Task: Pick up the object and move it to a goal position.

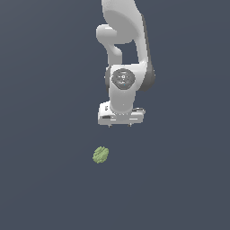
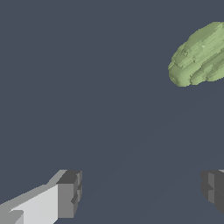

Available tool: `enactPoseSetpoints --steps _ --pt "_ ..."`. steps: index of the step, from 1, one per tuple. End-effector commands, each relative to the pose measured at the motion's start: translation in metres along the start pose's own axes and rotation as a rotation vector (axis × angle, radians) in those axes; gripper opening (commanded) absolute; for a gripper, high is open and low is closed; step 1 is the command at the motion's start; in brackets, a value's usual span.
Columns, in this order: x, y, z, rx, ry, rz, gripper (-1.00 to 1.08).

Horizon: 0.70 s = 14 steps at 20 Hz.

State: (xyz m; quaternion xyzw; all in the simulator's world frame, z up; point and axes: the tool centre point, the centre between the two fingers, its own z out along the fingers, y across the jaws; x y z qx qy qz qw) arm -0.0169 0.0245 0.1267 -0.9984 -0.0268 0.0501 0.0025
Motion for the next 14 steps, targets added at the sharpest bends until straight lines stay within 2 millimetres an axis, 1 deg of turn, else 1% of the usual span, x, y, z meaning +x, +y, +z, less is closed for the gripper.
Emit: enactPoseSetpoints --steps 1,4,8,10,14 --pt "0.0 0.0 0.0 0.0 0.0 0.0 1.0" --pt "0.002 -0.004 -0.004 -0.001 0.005 -0.009 1.0" --pt "0.007 -0.019 -0.018 -0.006 0.023 -0.046 1.0" --pt "0.008 -0.024 -0.022 -0.007 0.028 -0.059 1.0" --pt "0.008 -0.023 -0.021 -0.007 0.028 -0.056 1.0"
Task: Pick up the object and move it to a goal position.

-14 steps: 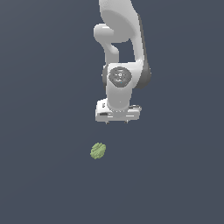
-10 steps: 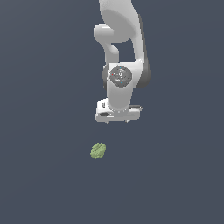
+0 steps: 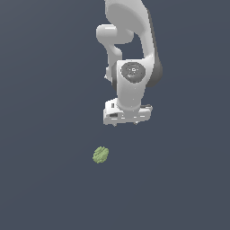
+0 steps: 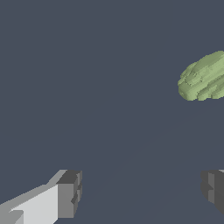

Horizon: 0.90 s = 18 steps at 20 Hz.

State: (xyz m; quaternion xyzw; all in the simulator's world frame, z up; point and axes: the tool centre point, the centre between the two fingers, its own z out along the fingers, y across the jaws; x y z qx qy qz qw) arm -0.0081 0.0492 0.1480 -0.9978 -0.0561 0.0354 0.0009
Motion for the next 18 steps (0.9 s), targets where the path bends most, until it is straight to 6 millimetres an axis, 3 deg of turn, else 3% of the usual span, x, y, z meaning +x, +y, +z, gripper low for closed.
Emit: enactPoseSetpoints --steps 1,10,18 --pt "0.0 0.002 0.001 0.0 -0.001 0.008 1.0" --pt "0.016 0.018 0.006 0.008 0.007 0.138 1.0" --pt "0.043 0.049 0.018 0.018 0.022 0.377 1.0"
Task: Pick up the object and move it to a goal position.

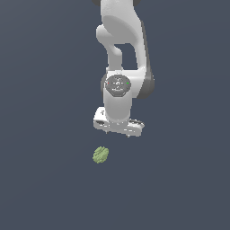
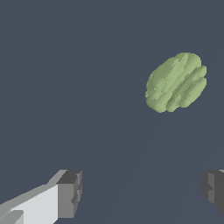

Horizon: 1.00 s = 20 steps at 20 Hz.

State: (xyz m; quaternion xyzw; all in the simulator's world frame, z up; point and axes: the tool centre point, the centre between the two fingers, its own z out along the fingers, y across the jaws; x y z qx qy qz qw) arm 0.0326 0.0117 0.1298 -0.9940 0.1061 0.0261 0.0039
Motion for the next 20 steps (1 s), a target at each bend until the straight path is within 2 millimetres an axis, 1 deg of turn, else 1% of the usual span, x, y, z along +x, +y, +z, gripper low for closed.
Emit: enactPoseSetpoints --steps 1,7,11,15,20 --pt "0.013 0.009 0.005 0.003 0.006 0.088 1.0" --pt "0.042 0.03 0.017 0.009 0.022 0.302 1.0" --pt "0.058 0.044 0.024 0.011 0.032 0.425 1.0" --pt "0.07 0.054 0.03 0.013 0.041 0.517 1.0" --pt "0.079 0.062 0.035 0.014 0.048 0.591 1.0"
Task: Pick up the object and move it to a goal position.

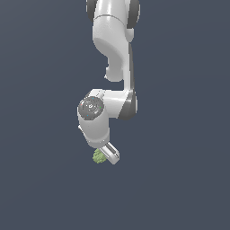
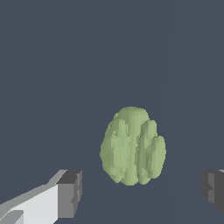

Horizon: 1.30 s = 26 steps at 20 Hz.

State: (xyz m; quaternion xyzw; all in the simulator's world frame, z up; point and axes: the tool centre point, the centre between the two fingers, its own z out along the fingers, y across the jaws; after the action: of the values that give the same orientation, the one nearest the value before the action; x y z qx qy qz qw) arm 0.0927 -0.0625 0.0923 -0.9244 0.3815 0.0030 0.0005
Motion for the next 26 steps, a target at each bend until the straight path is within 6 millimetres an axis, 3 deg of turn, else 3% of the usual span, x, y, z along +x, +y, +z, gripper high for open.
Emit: enactPoseSetpoints --steps 1,10,19,25,26 --pt "0.005 0.001 0.002 0.001 0.004 0.031 1.0" --pt "0.008 0.001 0.007 0.001 0.005 0.048 1.0" --pt "0.007 0.002 0.05 0.002 0.006 0.053 1.0" --pt "0.009 0.001 0.054 0.002 0.006 0.053 1.0" --pt "0.009 0.001 0.054 0.002 0.006 0.053 -1.0"
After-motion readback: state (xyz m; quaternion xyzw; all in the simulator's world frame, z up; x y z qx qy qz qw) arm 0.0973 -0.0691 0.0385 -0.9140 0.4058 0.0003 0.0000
